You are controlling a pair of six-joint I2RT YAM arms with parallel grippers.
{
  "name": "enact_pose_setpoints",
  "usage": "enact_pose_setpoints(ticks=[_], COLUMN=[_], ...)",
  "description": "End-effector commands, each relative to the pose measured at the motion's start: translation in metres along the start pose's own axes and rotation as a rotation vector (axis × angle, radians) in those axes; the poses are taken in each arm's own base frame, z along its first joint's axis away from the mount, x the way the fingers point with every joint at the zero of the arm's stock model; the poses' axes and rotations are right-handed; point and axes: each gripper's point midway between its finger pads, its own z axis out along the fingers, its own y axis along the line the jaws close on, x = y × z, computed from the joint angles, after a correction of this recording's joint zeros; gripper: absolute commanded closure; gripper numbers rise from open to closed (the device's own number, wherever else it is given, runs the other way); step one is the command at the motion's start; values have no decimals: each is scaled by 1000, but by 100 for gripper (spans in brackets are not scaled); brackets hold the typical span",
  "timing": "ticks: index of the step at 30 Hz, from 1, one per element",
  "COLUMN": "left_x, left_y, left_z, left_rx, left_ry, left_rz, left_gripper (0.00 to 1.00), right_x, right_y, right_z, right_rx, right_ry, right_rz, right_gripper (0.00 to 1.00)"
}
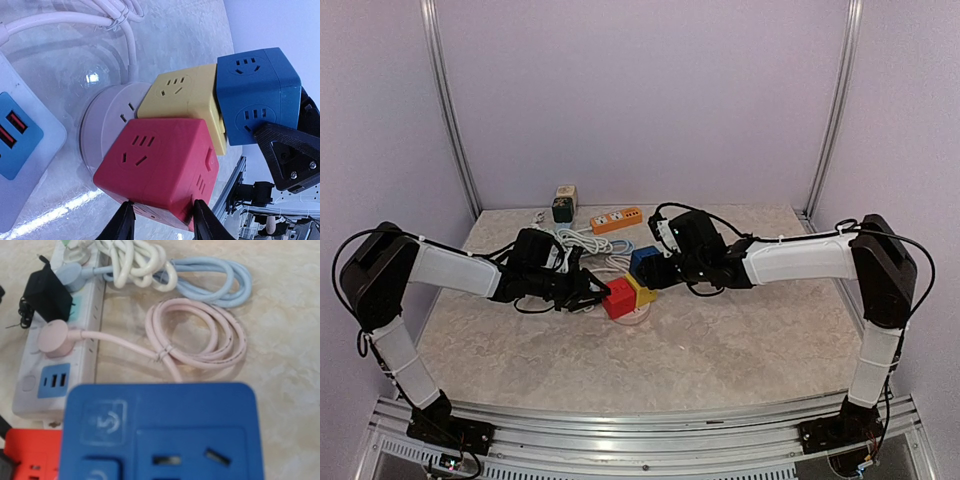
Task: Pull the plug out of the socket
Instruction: Remove the plug from the socket.
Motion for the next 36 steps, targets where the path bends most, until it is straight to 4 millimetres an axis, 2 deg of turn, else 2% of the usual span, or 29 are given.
enact_pose_setpoints(ticks=[1,10,14,19,22,25,30,36], left_x=[13,12,-2,-25,-34,-32,-20,-16], left_y=[20,23,15,-10,-25,-37,-43,-43], left_z=[13,11,-7,-41,-51,-50,-32,-11], left_rx=[-70,-104,-164,-192,-181,-160,-146,-104], left_ry=[34,-3,-106,-248,-292,-289,-259,-262], left_rz=[2,20,110,279,407,545,754,861], left_gripper=[62,63,48,28,21,14,9,5], right_x=[0,3,4,6,6,5,2,1], right_y=[35,31,31,34,37,40,42,43], right_z=[-7,-4,-5,-4,-2,-2,-4,-4], right_rx=[-161,-39,26,19,0,-15,-24,-24], right_ry=[9,21,28,38,42,42,35,36], right_rz=[66,-3,-53,-65,-64,-60,-52,-49], right_gripper=[100,100,100,100,100,100,100,100])
